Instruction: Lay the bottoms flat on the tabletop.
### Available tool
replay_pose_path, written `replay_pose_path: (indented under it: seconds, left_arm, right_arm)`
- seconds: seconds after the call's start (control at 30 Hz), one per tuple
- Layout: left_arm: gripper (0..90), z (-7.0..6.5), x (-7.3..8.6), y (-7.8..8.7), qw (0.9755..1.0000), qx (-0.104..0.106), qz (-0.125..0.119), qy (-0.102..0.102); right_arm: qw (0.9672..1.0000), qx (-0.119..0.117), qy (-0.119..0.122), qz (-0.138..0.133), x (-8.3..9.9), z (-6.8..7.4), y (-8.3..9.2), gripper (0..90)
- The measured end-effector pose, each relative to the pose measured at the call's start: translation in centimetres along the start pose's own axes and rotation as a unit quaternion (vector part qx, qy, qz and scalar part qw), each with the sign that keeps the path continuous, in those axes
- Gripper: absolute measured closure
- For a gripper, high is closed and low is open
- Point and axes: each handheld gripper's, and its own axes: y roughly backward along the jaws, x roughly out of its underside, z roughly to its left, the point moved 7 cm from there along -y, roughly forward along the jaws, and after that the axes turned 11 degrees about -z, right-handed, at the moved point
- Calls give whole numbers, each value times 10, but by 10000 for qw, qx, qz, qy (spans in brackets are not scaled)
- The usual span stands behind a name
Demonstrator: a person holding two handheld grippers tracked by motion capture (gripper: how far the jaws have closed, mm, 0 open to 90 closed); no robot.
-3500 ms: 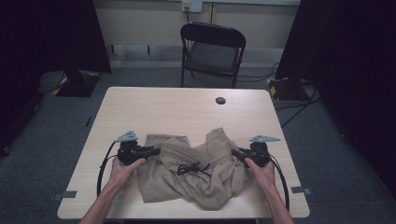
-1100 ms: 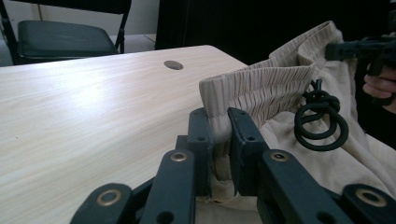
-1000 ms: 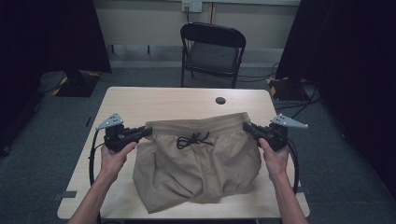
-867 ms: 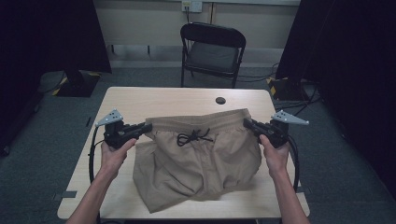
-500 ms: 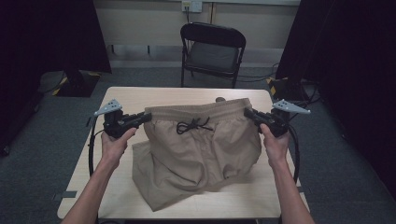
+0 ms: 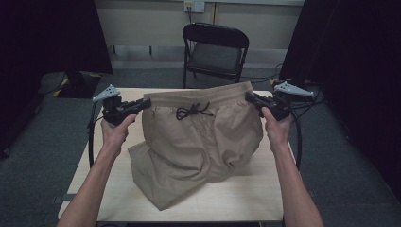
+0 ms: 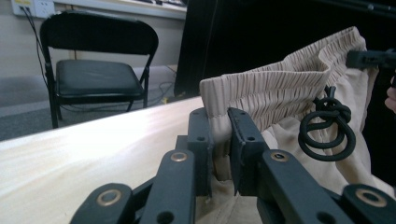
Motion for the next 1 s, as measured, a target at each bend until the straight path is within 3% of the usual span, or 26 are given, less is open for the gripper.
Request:
replay_pose_path:
  seconds: [0.33, 0.5, 0.53, 0.57, 0.6, 0.63, 0.7, 0.73, 0.9, 1.0]
  left_arm:
    - [803, 10, -23, -15, 9999, -88, -78, -26]
    - [802, 21, -30, -29, 9998, -162, -62, 8]
    - [749, 34, -28, -41, 9988, -453, -28, 161]
    - [672, 34, -28, -41, 9988, -453, -28, 161]
    - [672, 42, -27, -44, 9975, -694, 0, 133]
    - [622, 46, -25, -47, 9971, -729, -8, 237]
    - [581, 49, -22, -46, 9967, -780, 21, 230]
    - [549, 48, -20, -46, 9968, -779, 59, 155]
    - [556, 43, -9, -41, 9977, -651, 145, 115]
    - [589, 33, 4, -37, 9983, -488, 314, 22]
  right_arm:
    - [10000, 42, 2, -80, -21, -7, -17, 829]
    - [10000, 91, 3, -33, -29, -17, -32, 827]
    - [9999, 151, -47, 50, -29, -26, -43, 794]
    - [9996, 246, -86, 134, -27, -32, -49, 724]
    - [9996, 246, -86, 134, -27, -32, -49, 724]
    - [9988, 434, -106, 205, -24, -39, -55, 612]
    - [9971, 671, -143, 333, -18, -50, -59, 506]
    - [9967, 722, -200, 309, -12, -54, -56, 435]
    - [9971, 635, -196, 379, 3, -53, -49, 424]
    - [9975, 502, -193, 450, 18, -44, -42, 427]
